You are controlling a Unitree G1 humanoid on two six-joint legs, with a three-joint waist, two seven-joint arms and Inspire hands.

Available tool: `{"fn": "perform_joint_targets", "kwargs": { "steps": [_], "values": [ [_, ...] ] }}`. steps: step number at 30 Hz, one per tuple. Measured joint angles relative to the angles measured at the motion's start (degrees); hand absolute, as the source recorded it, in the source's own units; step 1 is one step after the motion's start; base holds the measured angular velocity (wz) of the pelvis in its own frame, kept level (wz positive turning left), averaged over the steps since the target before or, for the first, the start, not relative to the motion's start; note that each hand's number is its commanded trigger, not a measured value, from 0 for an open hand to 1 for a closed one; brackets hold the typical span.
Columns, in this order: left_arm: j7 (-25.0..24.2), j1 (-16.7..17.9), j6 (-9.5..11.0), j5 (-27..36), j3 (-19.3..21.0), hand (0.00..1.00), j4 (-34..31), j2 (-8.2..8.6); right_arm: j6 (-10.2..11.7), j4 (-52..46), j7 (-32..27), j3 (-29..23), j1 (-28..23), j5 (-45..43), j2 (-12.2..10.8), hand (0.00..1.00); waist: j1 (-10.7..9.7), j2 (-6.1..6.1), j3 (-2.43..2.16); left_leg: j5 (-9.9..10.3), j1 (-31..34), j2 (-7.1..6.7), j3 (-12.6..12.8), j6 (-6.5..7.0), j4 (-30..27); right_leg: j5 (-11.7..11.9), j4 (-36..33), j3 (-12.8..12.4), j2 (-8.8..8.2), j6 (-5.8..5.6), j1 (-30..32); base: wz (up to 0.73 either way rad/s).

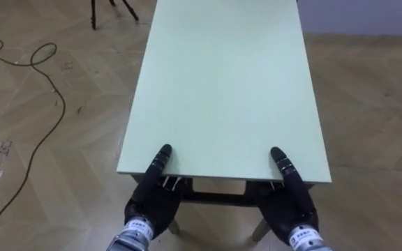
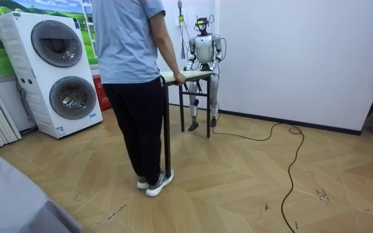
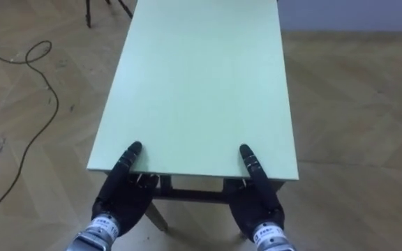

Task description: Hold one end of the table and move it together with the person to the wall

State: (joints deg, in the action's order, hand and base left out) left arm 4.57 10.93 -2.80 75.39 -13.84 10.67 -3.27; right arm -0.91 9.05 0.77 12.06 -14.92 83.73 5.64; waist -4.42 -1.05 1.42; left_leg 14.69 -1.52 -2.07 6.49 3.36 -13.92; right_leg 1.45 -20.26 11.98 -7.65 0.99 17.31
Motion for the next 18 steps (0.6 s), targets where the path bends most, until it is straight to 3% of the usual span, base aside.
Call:
{"fn": "perform_joint_targets", "kwargs": {
  "steps": [1, 2, 4, 5, 6, 7, 10, 13, 18],
  "values": [
    [0.2, -0.3, -0.4, -0.3, 0.0, 1.00, 0.0, -0.04, 0.0, 0.0, -0.1, -0.2, -0.4, 0.1, 0.1, 1.00, -0.4, 0.02, -0.01, -0.1, 0.2, 0.56, 3.6, 0.40, 0.3, -0.9, -2.9, -1.3, -0.48, -1.15, 0.3, 0.47],
    [0.8, -1.0, -1.3, -1.5, -0.2, 1.00, 0.3, 0.25, 0.3, -0.4, -0.1, -0.8, -1.8, 0.5, -0.5, 1.00, -0.5, 0.16, -0.02, -0.2, 0.1, 1.34, 7.0, 0.41, 0.5, -5.8, -11.0, -1.1, -2.13, -2.57, 0.3, 0.60],
    [0.7, -1.1, -1.3, -2.4, -0.1, 1.00, 0.1, 0.10, 0.9, -1.0, -0.1, -1.0, -2.7, 1.0, -1.2, 1.00, -0.3, 0.85, -0.21, -0.4, 0.1, 1.37, 10.1, 0.43, 0.7, -11.1, -19.1, -1.2, -4.14, -3.44, -1.3, 0.28],
    [0.3, -0.9, -1.3, -2.3, 0.1, 1.00, 0.2, -0.19, 1.0, -1.0, -0.1, -0.5, -2.8, 1.1, -1.1, 1.00, 0.3, 0.99, -0.29, -0.4, 0.2, 1.31, 11.8, 0.45, 0.1, -13.2, -19.8, -1.5, -4.94, -3.73, -3.7, -0.17],
    [-0.1, -0.5, -1.3, -2.3, 0.2, 1.00, 0.2, -0.35, 1.2, -1.0, 0.0, 0.1, -2.8, 1.2, -1.0, 1.00, 0.8, 1.06, -0.27, -0.4, 0.2, 1.16, 12.2, 0.45, -0.3, -14.0, -19.0, -2.0, -5.03, -4.18, -4.7, -0.47],
    [-0.9, 0.3, -1.1, -2.5, 0.5, 1.00, 0.2, -0.37, 1.7, -1.0, 0.0, 1.2, -3.1, 1.2, -1.1, 1.00, 1.8, 1.25, -0.15, -0.4, 0.4, 1.03, 12.1, 0.45, -1.0, -14.9, -15.5, -3.0, -4.35, -5.15, -6.4, -0.50],
    [-1.5, 1.9, -0.8, -2.8, 1.5, 1.00, 0.2, -0.16, 2.5, -0.9, 0.0, 3.1, -3.3, 1.3, -0.7, 1.00, 4.2, 1.07, -0.15, -0.3, 1.0, 1.02, 9.7, 0.32, -1.4, -15.2, -8.1, -3.1, -2.19, -5.02, -8.9, -0.60],
    [-1.5, 1.4, -0.8, -3.1, 1.3, 1.00, 0.2, 0.03, 2.9, -0.8, 0.0, 3.0, -2.8, 1.3, -0.5, 1.00, 4.7, 1.01, -0.11, -0.1, 2.6, 1.64, 7.6, -0.20, -1.4, -13.9, -3.6, -1.1, -1.09, -4.13, -9.8, -0.07],
    [-1.2, 1.4, -0.6, -3.0, 1.4, 1.00, -0.3, -1.15, 4.3, -0.4, 0.2, 4.4, -2.8, 2.4, -0.7, 1.00, 6.3, 1.01, -0.13, -0.6, 3.2, 3.29, 7.8, -0.99, -1.4, -11.6, 0.7, -0.9, 1.19, -3.30, -10.6, -0.06]
  ]
}}
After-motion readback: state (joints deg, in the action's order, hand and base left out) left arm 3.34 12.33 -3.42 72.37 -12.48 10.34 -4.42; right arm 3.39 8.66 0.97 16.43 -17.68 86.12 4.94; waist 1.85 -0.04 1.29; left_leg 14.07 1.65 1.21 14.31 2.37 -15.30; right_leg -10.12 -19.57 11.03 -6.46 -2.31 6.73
